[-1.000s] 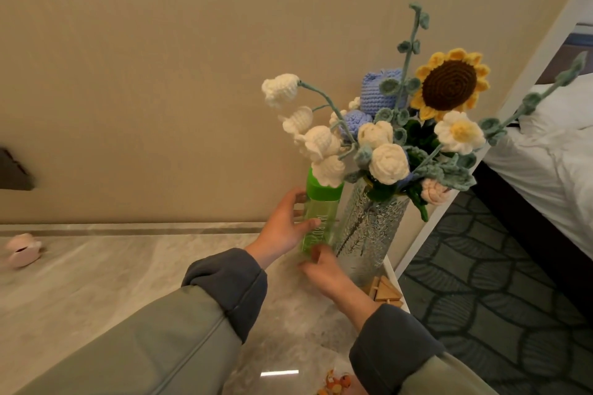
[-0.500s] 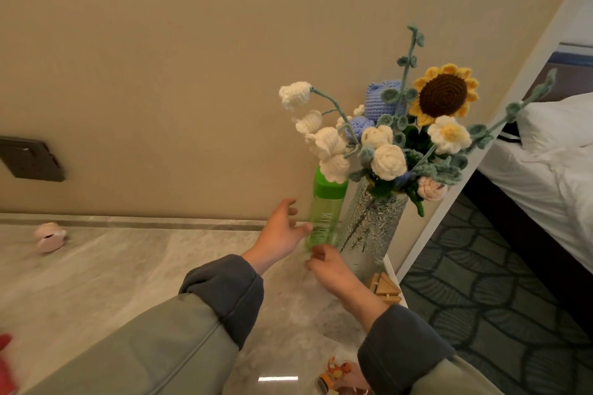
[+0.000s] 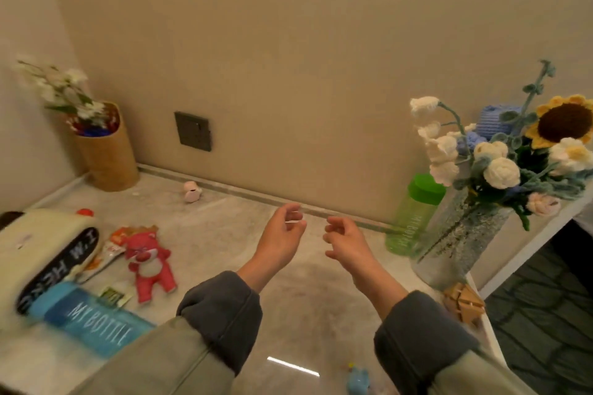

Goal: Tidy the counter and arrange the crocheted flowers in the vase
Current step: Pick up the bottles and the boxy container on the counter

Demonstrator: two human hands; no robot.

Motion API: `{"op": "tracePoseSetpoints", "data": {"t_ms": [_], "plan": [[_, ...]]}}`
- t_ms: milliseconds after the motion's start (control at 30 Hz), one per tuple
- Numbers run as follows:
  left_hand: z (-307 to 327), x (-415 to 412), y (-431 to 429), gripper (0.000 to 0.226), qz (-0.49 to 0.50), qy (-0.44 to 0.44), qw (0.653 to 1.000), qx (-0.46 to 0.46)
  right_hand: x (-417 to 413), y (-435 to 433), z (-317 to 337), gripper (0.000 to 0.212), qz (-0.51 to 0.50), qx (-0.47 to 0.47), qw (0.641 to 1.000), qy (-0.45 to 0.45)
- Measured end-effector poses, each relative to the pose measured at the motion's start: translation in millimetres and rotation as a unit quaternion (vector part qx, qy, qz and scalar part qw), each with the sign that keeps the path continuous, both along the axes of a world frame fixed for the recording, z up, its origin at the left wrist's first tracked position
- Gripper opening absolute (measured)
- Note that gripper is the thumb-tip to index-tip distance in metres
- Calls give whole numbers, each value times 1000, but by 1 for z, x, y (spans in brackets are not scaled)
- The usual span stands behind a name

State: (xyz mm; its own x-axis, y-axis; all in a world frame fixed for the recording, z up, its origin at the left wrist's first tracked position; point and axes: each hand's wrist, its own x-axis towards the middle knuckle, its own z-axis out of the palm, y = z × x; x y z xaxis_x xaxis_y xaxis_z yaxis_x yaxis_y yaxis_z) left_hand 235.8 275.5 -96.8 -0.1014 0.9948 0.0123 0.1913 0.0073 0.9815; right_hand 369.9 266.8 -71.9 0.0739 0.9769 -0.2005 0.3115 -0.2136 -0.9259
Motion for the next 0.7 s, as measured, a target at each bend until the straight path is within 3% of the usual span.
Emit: {"op": "tracePoseSetpoints", "data": {"t_ms": [200, 500, 600, 700], "plan": [[-8, -110, -48, 33, 76, 23, 997, 6, -105, -21, -9, 34, 65, -16, 997, 28], [-27, -238, -119, 30, 156, 40, 987, 13, -231, -66, -29, 22, 212, -30, 977, -5], [-37, -263, -141, 31, 167, 72, 983, 7, -259, -76, -41, 33, 275, -36, 958, -71], [-43, -281, -156, 36, 164, 61, 985, 13, -277, -80, -54, 63, 329, -38, 928, -170]]}}
